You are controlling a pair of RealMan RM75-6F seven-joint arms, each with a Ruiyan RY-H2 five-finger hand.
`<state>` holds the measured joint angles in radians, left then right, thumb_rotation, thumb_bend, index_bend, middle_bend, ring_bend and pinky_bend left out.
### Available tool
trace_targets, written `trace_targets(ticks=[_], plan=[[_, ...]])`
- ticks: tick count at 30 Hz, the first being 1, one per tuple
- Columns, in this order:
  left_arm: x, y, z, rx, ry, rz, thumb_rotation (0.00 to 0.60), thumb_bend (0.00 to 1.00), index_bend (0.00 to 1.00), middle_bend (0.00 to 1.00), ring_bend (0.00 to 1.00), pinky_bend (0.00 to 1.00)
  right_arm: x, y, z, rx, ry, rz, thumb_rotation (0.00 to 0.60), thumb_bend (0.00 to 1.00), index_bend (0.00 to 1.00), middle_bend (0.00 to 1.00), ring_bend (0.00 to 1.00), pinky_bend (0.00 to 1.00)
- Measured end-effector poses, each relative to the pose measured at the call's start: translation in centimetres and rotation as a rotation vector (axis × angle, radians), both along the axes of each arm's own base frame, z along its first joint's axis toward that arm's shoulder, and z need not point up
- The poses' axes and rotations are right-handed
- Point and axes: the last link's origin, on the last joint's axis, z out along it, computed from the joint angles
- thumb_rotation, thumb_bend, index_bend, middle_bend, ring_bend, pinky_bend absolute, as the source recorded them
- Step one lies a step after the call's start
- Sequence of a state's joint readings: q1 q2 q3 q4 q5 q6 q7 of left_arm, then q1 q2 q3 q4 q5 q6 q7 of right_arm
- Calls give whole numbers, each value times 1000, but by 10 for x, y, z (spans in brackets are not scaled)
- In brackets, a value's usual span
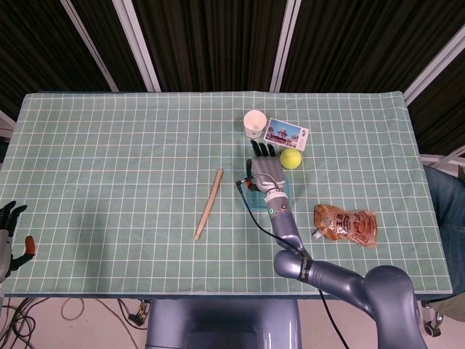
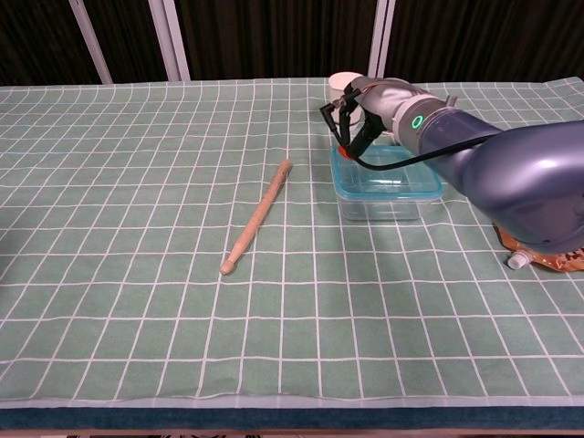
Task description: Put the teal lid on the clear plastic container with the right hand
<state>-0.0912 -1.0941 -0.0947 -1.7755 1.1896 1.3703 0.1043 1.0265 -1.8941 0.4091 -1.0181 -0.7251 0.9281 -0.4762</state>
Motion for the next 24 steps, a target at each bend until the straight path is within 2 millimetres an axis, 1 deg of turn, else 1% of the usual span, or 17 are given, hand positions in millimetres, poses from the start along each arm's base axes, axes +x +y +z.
trace_targets(ticks=[17,24], plan=[[-1,1,1,6,1,8,600,568,114,0,0,0,-1,-6,-6,-2,-17,-7,600,641,717,44,0,0],[-1,1,1,6,1,9,600,568,114,0,0,0,-5,-5,-10,18,-6,-5,600,641,717,44,0,0]])
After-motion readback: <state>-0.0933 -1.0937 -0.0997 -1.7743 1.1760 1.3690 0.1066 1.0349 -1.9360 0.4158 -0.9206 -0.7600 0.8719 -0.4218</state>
